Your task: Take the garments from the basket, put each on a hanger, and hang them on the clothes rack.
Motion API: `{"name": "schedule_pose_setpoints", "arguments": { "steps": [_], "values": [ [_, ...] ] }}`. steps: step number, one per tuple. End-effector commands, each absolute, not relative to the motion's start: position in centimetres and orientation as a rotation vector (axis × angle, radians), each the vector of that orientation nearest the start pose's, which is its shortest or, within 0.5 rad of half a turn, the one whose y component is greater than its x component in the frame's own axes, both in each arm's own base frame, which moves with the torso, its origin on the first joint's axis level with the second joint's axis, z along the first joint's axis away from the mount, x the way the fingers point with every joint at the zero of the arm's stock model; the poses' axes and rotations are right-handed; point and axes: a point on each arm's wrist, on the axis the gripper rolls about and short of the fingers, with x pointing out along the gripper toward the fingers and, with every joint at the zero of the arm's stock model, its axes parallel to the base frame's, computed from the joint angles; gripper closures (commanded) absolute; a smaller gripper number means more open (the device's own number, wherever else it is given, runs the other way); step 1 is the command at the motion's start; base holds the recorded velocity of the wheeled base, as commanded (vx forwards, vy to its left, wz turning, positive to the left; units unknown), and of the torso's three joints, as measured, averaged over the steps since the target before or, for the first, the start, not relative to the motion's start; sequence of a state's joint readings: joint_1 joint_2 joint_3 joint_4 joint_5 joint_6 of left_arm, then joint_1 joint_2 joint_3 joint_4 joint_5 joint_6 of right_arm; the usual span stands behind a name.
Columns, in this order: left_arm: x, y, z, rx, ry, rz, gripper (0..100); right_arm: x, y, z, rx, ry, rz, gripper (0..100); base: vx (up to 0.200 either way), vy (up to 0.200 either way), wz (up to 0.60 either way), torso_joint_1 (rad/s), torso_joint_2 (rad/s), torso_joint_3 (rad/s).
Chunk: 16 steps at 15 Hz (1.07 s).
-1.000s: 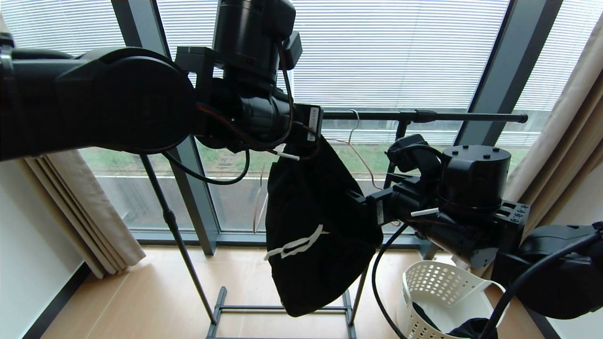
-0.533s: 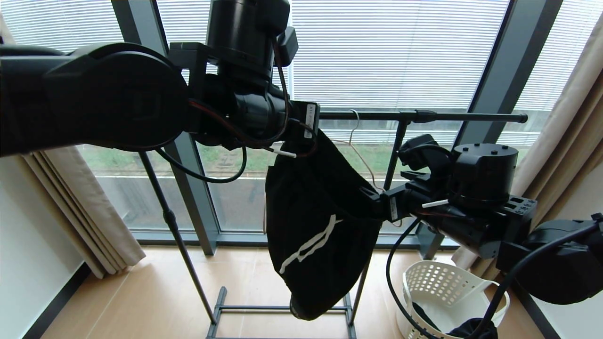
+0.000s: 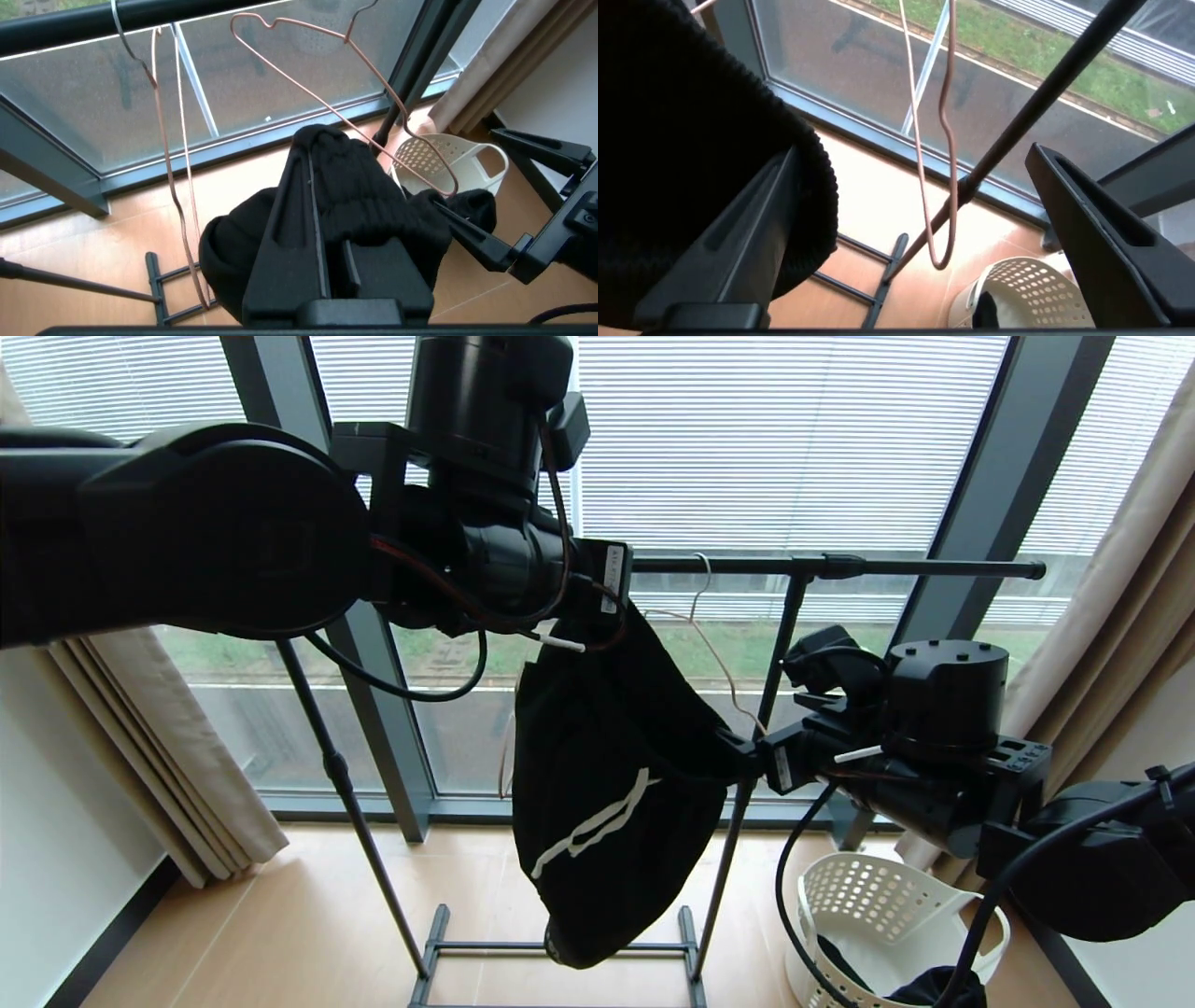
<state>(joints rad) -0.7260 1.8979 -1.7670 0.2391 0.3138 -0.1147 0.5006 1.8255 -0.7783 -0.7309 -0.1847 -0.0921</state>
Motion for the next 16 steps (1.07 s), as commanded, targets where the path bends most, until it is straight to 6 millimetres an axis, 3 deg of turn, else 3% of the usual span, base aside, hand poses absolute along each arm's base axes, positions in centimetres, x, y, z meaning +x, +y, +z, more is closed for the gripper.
{"name": "schedule_pose_setpoints", "arguments": {
  "steps": [1,7,8,16],
  "values": [
    [28.3,-24.2,30.0,0.073,0.347,-0.387,100,28.5,15.3,14.1,-0.199,0.299,0.353,0,0.0,0.0,0.0,0.0,0.0,0.0],
    [28.3,-24.2,30.0,0.076,0.346,-0.387,100,28.6,15.9,13.1,-0.205,0.322,0.383,0,0.0,0.0,0.0,0.0,0.0,0.0],
    [28.3,-24.2,30.0,0.076,0.346,-0.387,100,28.5,16.1,13.1,-0.205,0.322,0.388,100,0.0,0.0,0.0,0.0,0.0,0.0],
    [28.2,-24.1,29.6,0.08,0.359,-0.387,100,28.4,16.1,13.6,-0.196,0.306,0.392,100,0.0,0.0,0.0,0.0,0.0,0.0]
  ]
}}
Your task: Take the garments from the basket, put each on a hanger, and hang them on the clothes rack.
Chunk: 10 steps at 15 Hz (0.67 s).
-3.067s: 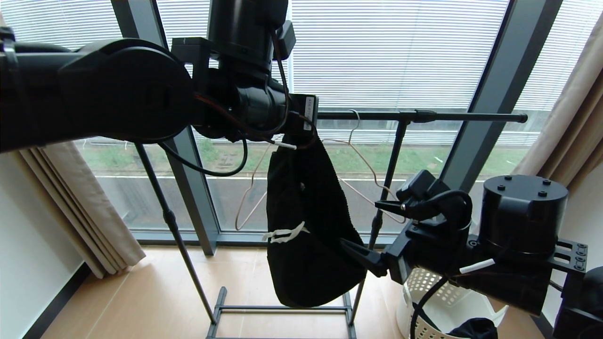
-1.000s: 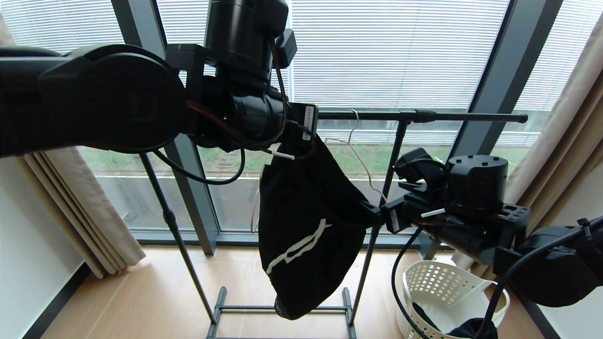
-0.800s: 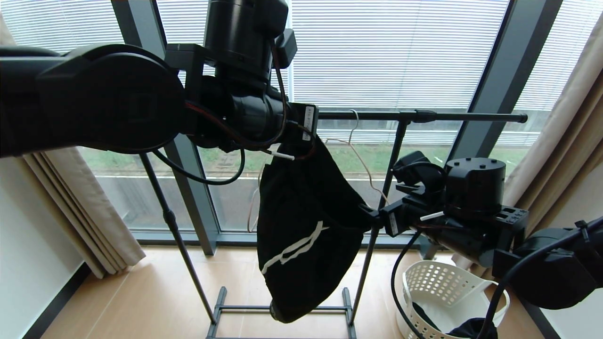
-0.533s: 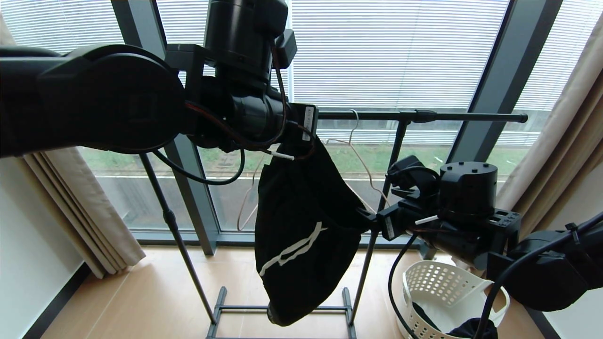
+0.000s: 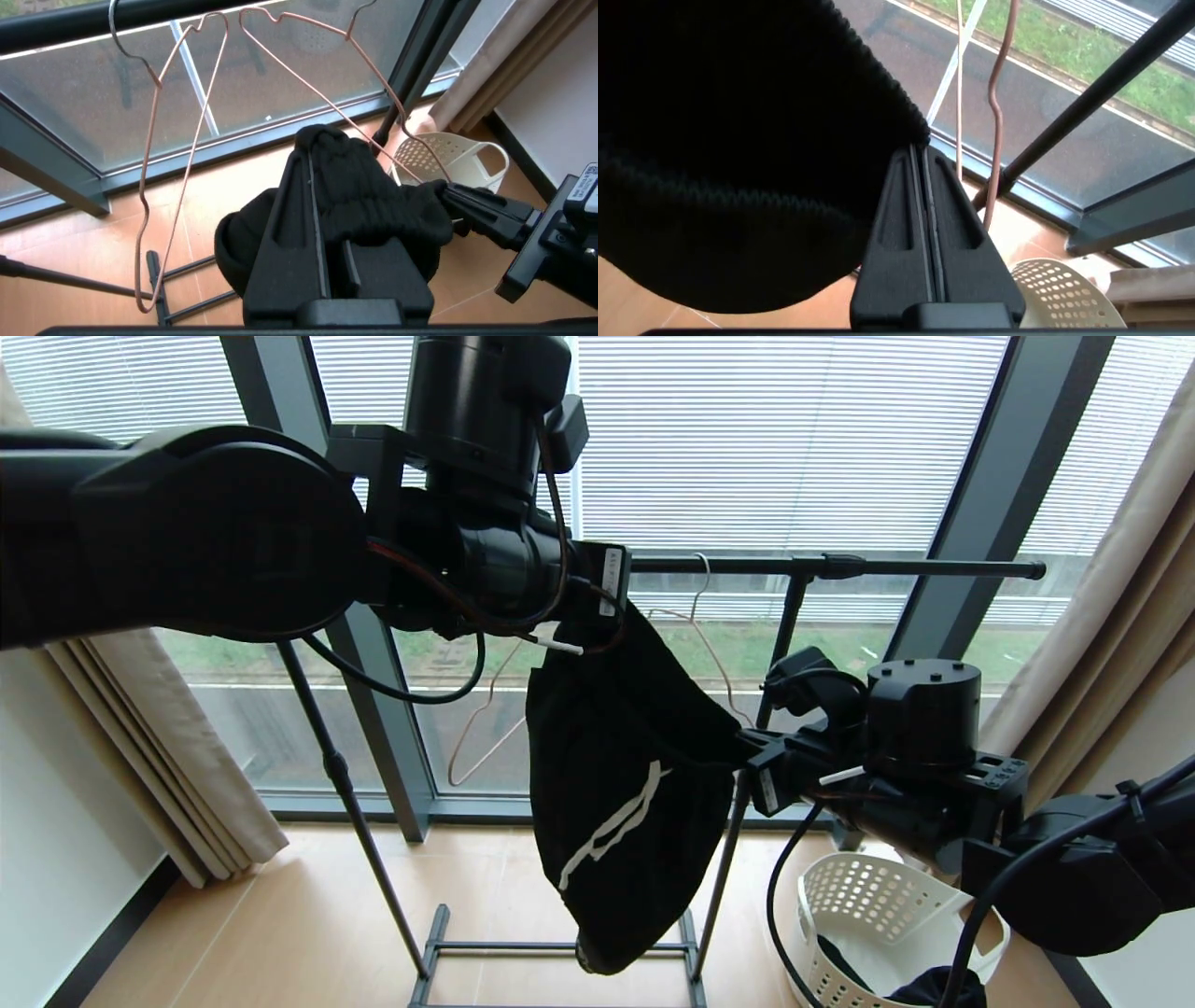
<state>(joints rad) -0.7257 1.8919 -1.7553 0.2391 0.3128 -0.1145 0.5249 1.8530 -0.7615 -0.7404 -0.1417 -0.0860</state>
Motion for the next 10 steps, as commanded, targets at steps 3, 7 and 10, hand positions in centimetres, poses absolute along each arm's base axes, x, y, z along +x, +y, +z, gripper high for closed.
{"name": "schedule_pose_setpoints", "arguments": {
  "steps": [3,7,10],
  "values": [
    [27.5,-23.3,28.9,0.1,0.392,-0.388,100,28.7,15.2,15.0,-0.169,0.266,0.364,100,0.0,0.0,0.0,0.0,0.0,0.0],
    [27.0,-20.9,27.3,0.125,0.459,-0.344,100,28.6,14.2,18.1,-0.094,0.182,0.329,100,0.0,0.0,0.0,0.0,0.0,0.0],
    [26.1,-20.0,24.9,0.168,0.539,-0.335,100,27.4,13.6,20.1,-0.071,0.124,0.33,100,0.0,0.0,0.0,0.0,0.0,0.0]
  ]
}}
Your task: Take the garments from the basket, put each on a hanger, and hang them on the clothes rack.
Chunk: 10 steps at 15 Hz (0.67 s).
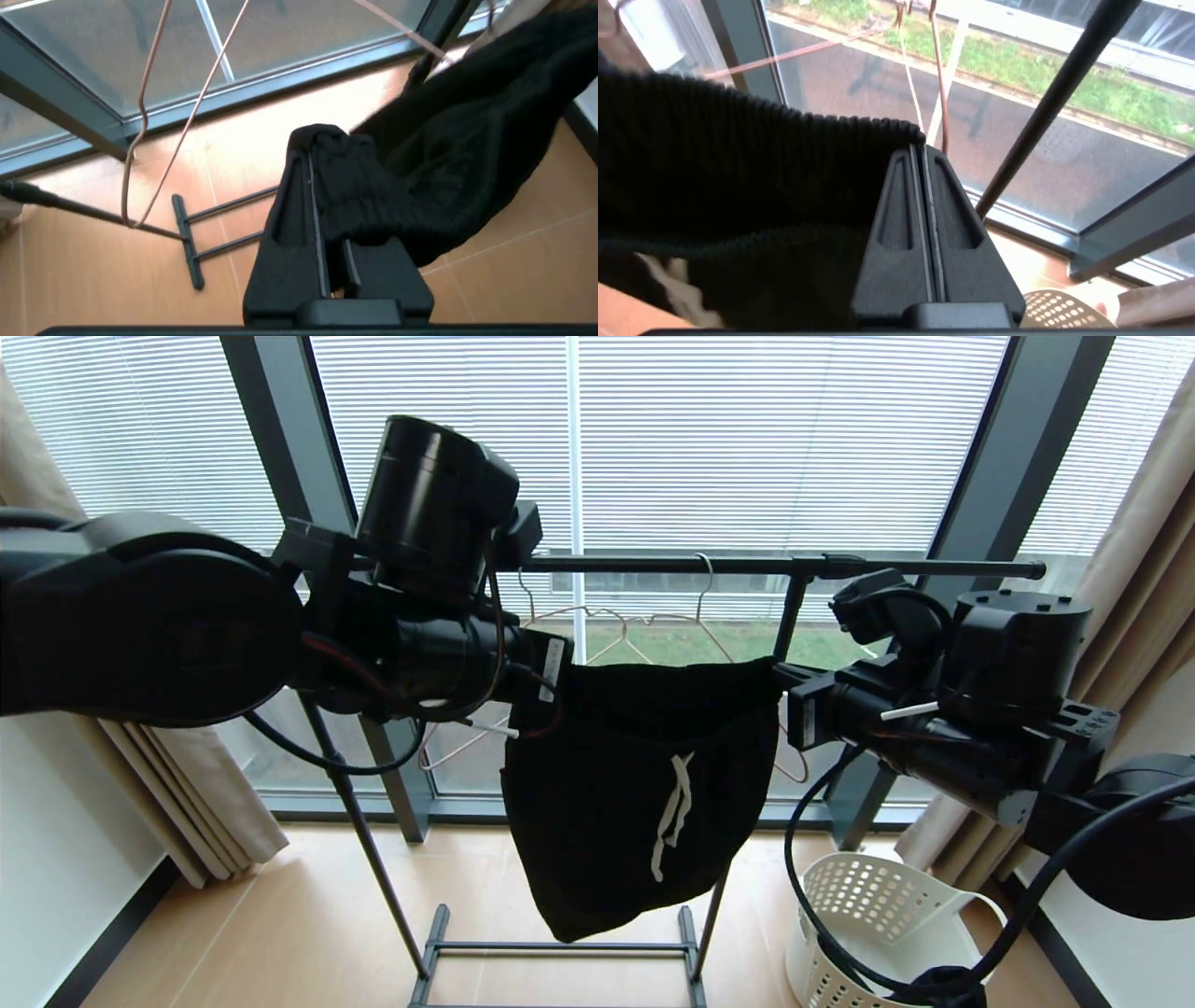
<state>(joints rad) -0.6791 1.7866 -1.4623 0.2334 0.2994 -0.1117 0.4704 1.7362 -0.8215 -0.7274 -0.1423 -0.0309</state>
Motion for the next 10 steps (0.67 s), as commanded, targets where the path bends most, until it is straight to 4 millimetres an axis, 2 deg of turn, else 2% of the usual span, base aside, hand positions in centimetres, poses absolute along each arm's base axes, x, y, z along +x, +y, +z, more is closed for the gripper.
{"name": "schedule_pose_setpoints", "arguments": {
  "steps": [1,5,7,9,10],
  "values": [
    [25.9,-19.9,24.4,0.178,0.555,-0.336,0,26.9,13.4,20.6,-0.067,0.111,0.331,100,0.0,0.0,0.0,0.0,0.0,0.0],
    [24.8,-19.2,23.9,0.191,0.576,-0.342,0,25.6,13.8,21.5,-0.069,0.11,0.357,100,0.0,0.0,0.0,0.0,0.0,0.0],
    [23.6,-18.0,24.0,0.239,0.579,-0.393,0,25.5,13.8,21.4,-0.071,0.114,0.359,100,0.0,0.0,0.0,0.0,0.0,0.0],
    [23.8,-16.7,23.9,0.255,0.583,-0.4,0,25.5,13.8,21.4,-0.071,0.114,0.359,100,0.0,0.0,0.0,0.0,0.0,0.0],
    [24.7,-15.6,24.1,0.239,0.567,-0.365,0,25.2,13.7,21.6,-0.069,0.108,0.36,100,0.0,0.0,0.0,0.0,0.0,0.0]
  ]
}}
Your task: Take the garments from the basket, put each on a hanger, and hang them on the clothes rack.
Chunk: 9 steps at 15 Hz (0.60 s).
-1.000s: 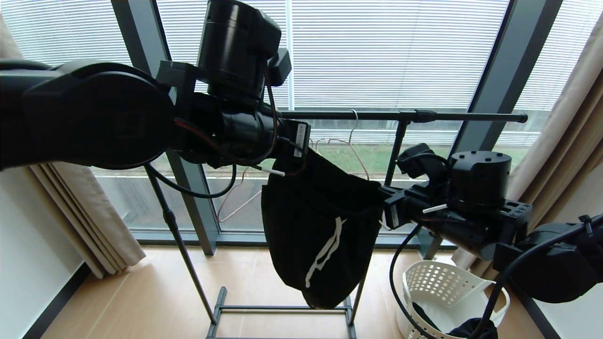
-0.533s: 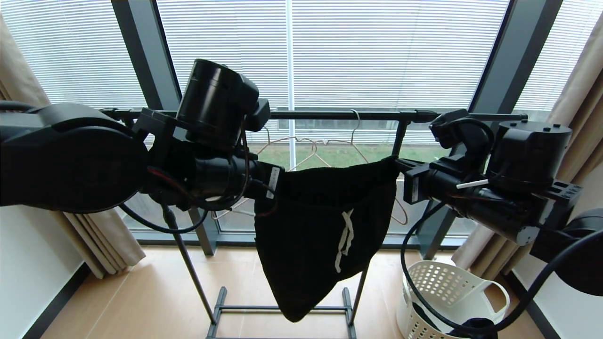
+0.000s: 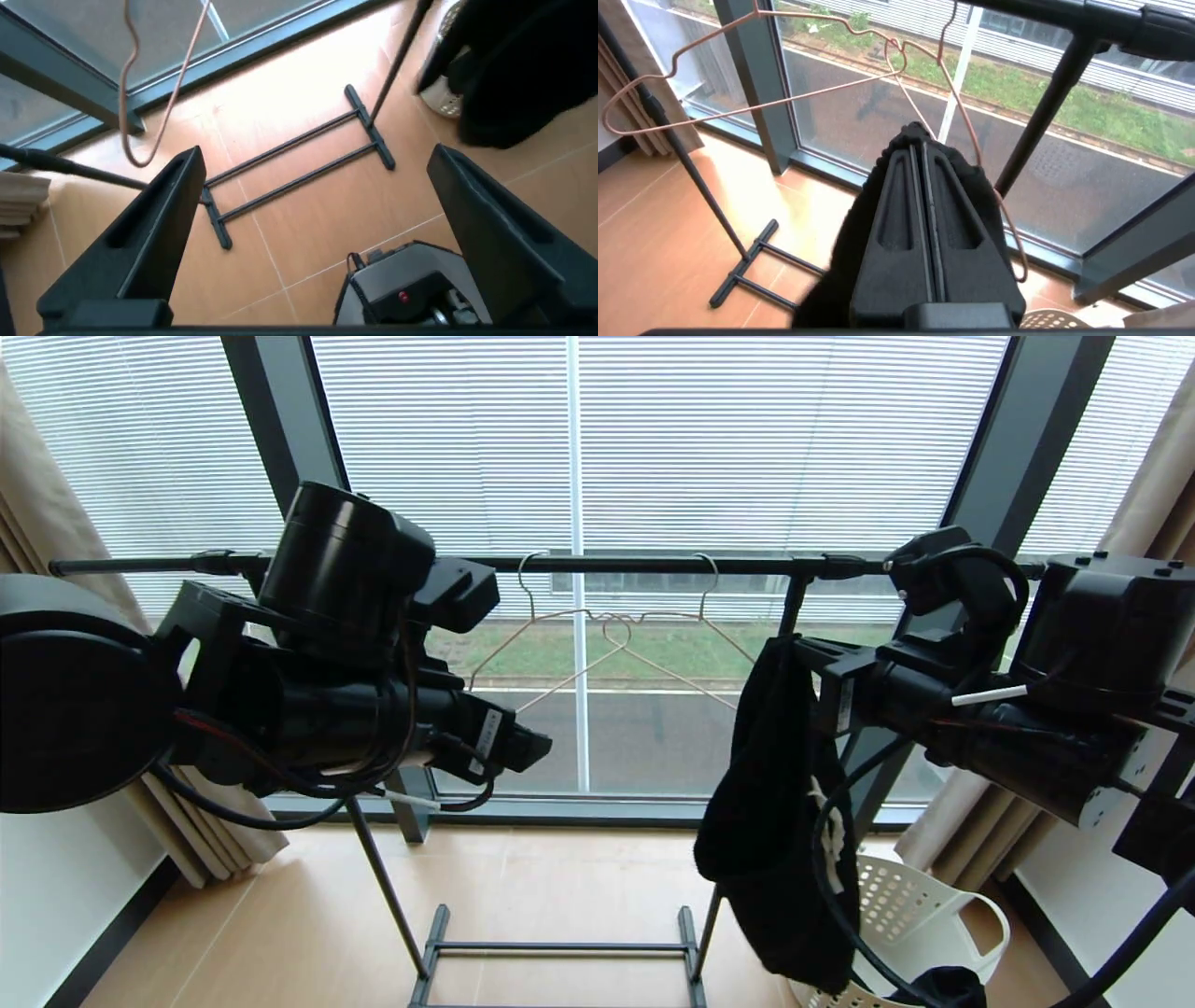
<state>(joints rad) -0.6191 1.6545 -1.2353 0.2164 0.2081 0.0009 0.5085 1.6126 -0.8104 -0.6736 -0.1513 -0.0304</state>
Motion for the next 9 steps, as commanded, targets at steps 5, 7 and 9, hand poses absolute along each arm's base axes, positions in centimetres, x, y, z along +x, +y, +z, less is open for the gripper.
{"name": "schedule_pose_setpoints", "arguments": {
  "steps": [5,7,9],
  "values": [
    [29.8,-11.5,23.1,0.314,0.5,-0.323,0,22.4,14.1,23.0,-0.06,0.056,0.42,100,0.0,0.0,0.0,0.0,0.0,0.0],
    [32.3,-10.4,21.5,0.35,0.506,-0.3,0,20.7,14.0,23.7,-0.082,0.025,0.455,100,0.0,0.0,0.0,0.0,0.0,0.0],
    [34.2,-10.5,20.4,0.353,0.495,-0.288,0,19.0,14.0,24.4,-0.091,0.012,0.498,100,0.0,0.0,0.0,0.0,0.0,0.0]
  ]
}}
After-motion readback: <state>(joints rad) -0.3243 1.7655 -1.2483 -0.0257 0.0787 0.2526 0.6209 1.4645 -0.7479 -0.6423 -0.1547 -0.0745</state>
